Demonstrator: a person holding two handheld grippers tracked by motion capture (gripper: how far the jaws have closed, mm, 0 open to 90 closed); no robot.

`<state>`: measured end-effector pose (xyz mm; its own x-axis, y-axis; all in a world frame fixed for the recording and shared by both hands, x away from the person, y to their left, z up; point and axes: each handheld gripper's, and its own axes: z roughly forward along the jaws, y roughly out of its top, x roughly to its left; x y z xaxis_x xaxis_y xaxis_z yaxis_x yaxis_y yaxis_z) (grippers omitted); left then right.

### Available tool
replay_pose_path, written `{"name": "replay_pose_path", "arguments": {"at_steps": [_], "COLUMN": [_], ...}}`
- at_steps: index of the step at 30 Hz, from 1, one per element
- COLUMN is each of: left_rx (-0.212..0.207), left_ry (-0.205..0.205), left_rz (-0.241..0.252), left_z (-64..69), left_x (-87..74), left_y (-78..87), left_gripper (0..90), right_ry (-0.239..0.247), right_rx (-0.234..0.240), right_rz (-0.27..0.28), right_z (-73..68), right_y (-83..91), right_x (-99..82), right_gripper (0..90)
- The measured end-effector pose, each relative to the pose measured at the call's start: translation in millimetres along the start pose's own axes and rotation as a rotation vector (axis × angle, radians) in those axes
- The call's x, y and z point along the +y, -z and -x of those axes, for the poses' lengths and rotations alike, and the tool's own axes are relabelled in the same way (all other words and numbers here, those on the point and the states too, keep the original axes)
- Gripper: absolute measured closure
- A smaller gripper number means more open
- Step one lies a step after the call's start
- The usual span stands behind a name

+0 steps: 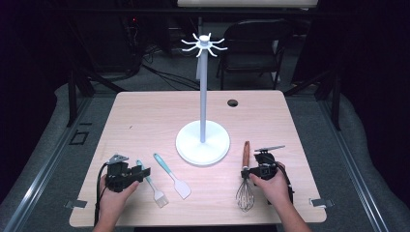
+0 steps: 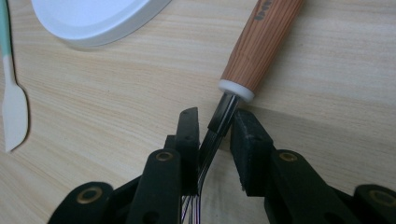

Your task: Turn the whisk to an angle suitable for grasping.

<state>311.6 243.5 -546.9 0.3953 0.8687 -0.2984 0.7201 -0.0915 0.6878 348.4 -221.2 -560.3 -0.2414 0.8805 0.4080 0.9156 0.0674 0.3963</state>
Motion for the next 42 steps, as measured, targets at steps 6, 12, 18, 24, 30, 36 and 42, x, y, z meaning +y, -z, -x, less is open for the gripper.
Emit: {"name": "replay_pose_path", "arguments": {"at_steps": [6,12,18,24,30,36,42], "left_rx": [-0.002,-0.003,-0.005,-0.009,-0.009,-0.012,-0.011], "left_ry": [0.002,0.0,0.005,0.005,0.007,0.005,0.005], "left_rz": [0.001,0.0,0.0,0.0,-0.003,-0.004,-0.006], "left_z": [-0.1,0.0,0.4,0.3,-0.5,-0.1,0.6], "left_x": [-0.1,-0.1,-0.1,-0.1,0.0,0.1,0.1], "left_y": [0.0,-0.3,-1.1,-1.4,-1.8,-2.5,-3.7], "left_gripper": [53.8,53.8,53.9,53.9,53.9,53.9,53.8], "right_ry": [-0.034,-0.046,-0.061,-0.072,-0.075,-0.073,-0.073], "right_rx": [-0.003,0.0,0.004,0.017,0.02,0.014,0.018], "right_rz": [0.001,-0.005,-0.018,-0.03,-0.026,-0.018,-0.011], "right_z": [3.8,7.8,6.9,5.1,6.6,10.1,11.6], "right_y": [2.9,5.4,4.9,3.4,6.2,9.2,10.4], "right_x": [-1.3,-2.2,-1.0,0.2,-0.2,-2.3,-4.4], "right_gripper": [76.1,78.6,80.1,82.5,85.3,85.7,85.8]}}
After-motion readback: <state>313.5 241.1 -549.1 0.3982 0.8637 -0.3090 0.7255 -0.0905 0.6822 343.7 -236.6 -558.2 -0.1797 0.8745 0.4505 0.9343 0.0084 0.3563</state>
